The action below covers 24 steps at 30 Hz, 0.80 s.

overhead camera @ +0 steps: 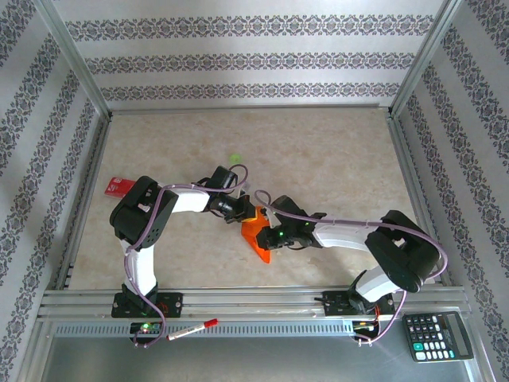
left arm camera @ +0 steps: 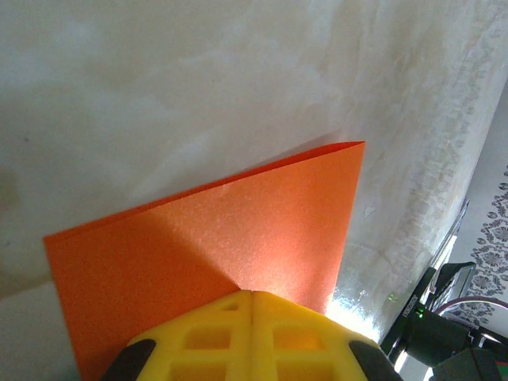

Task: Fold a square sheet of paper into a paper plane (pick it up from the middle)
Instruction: Third fold the triangle at the center of the table.

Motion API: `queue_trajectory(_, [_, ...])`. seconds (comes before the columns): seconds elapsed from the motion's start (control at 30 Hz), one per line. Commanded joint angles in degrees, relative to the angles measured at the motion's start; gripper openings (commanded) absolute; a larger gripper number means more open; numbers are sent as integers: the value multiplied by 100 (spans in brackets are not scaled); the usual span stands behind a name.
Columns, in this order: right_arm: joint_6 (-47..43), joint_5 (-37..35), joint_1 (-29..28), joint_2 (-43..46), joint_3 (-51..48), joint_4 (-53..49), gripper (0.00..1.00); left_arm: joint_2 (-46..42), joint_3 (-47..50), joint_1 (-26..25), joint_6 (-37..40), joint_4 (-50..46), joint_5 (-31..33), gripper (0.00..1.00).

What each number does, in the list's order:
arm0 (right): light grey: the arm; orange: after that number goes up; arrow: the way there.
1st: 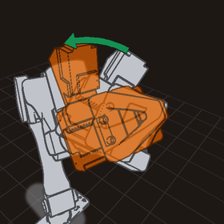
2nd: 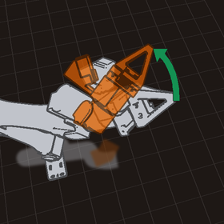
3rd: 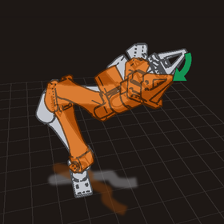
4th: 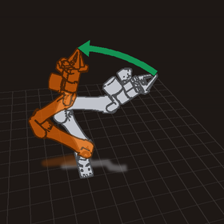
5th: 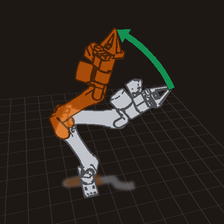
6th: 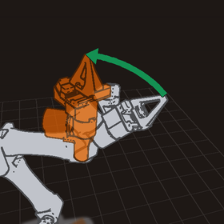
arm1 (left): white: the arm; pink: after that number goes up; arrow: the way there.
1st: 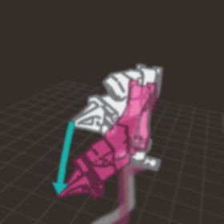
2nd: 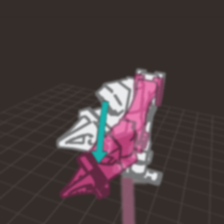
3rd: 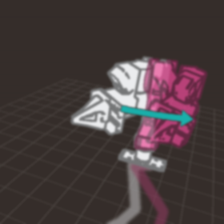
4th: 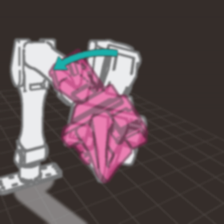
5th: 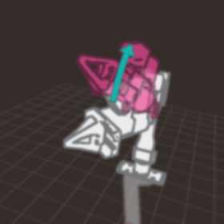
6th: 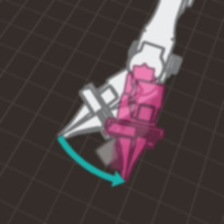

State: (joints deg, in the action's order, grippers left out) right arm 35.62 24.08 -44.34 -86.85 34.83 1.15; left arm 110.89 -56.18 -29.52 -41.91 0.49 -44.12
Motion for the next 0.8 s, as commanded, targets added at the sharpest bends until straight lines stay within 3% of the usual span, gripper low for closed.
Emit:
queue_trajectory(0.0, [-149,348,124,-30,10,134,8,174,35,24,173,-535,299,3])
queue_trajectory(0.77, [-457,630,608,-333,151,-170,9,194,-114,25,278,-769,343,3])
